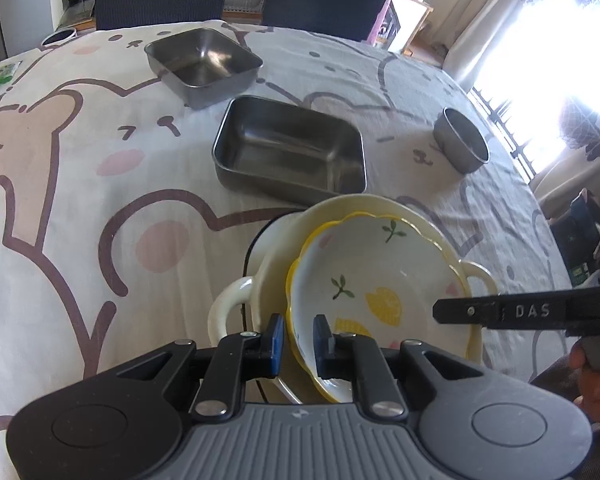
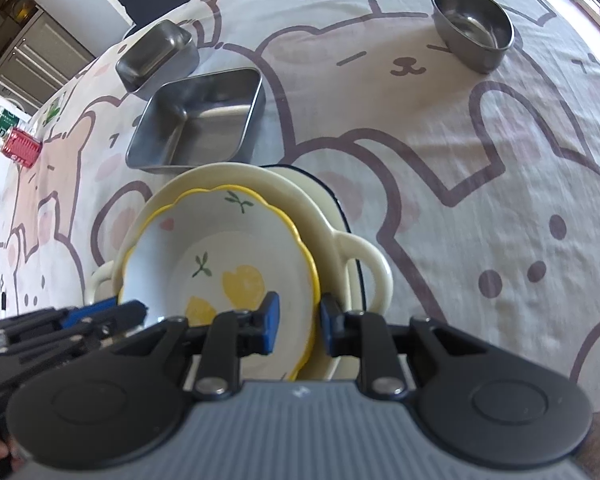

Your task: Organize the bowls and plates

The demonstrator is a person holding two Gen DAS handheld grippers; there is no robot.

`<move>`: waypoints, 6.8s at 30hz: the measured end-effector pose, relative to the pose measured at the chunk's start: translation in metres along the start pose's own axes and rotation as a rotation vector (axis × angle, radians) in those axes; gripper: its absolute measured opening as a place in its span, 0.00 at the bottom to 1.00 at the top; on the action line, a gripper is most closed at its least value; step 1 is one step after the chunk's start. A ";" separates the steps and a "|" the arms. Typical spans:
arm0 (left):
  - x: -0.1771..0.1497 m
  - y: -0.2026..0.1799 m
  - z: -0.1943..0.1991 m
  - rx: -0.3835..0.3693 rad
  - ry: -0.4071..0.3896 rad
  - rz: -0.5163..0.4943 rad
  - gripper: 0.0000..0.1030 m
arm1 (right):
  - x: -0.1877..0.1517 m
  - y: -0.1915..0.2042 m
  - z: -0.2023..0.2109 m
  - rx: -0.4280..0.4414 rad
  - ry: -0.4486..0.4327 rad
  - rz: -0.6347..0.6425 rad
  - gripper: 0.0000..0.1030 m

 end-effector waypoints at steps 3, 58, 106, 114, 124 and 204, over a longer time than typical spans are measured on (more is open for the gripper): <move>-0.001 0.001 0.002 0.004 0.004 0.000 0.16 | -0.001 0.000 0.000 -0.001 0.001 0.003 0.26; 0.138 0.059 -0.018 0.120 -0.186 -0.122 0.67 | 0.121 0.013 -0.003 0.063 -0.276 -0.223 0.99; 0.040 0.194 0.134 0.359 -0.188 0.084 0.03 | 0.036 0.244 0.007 0.206 -0.183 0.298 0.07; 0.032 0.216 0.117 0.373 -0.109 0.109 0.03 | 0.031 0.259 -0.007 0.192 -0.139 0.323 0.07; 0.024 0.225 0.099 0.382 -0.020 0.099 0.03 | 0.029 0.264 -0.025 0.168 -0.099 0.355 0.07; 0.232 0.145 0.041 0.318 -0.397 -0.117 1.00 | 0.199 0.133 -0.043 0.130 -0.365 -0.297 1.00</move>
Point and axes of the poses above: each gripper's, at about its wrist camera, not at the fingertips, and z roughly against the way its jaws point, y to its left, x to its top, the point moved 10 cm from there along -z, roughly the way its jaws point, and after that the axes turned 9 degrees about -x, right-handed, at the moved point
